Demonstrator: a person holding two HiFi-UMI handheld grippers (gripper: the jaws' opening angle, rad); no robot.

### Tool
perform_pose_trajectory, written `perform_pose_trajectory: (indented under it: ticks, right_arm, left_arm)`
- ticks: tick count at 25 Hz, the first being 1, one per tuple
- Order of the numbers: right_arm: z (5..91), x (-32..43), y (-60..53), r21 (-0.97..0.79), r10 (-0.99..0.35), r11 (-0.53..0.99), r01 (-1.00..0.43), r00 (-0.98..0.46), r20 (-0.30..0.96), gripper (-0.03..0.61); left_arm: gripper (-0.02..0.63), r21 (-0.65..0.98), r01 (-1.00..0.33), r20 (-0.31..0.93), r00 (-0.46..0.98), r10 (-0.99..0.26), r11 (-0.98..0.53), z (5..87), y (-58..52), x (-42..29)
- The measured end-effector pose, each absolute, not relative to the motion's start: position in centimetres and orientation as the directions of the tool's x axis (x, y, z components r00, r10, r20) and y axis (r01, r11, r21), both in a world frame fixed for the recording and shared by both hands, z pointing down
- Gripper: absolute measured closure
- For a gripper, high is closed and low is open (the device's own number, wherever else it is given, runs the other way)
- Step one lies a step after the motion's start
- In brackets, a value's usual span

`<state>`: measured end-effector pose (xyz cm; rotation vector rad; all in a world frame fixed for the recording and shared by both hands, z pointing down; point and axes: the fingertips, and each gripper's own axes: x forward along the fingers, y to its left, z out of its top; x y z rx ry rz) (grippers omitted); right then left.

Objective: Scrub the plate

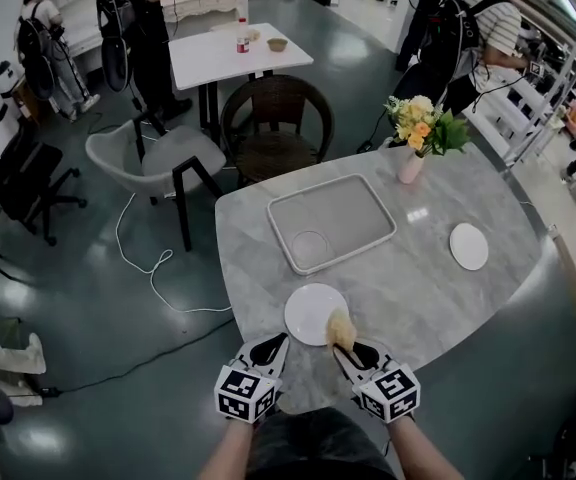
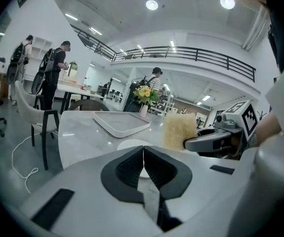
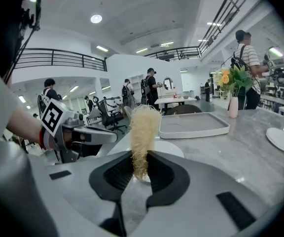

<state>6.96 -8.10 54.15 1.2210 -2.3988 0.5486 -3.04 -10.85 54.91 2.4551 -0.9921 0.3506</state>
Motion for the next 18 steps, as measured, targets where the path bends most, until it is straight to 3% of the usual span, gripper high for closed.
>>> perform_pose_trajectory:
  ticks: [5,11,18]
  right_arm:
    - [55.5,7.0,-8.8,0.023,-0.628,0.632,-0.775,-0.495,0.601,0.500]
    - [57.3,7.2,-11.0,0.252,-0.571,0.756,-0.604,-0.421,0.705,0.501]
    - [60.3,7.1,-11.9,0.513,-0.551,0.834,-0.201,-0.262,0.793,0.501]
  left_arm:
    - [0.601,0.344,-0.701,0.427,0.710,-0.560,-0.625,56.6,-10.8,-2.9]
    - [0.601,0.293,-0.711,0.473,0.688,-0.550,-0.639,57.6,-12.0,-2.3]
    - [0.601,0.191,-0.735,0.583,0.618,-0.527,-0.650,59.8,-12.9,-2.8]
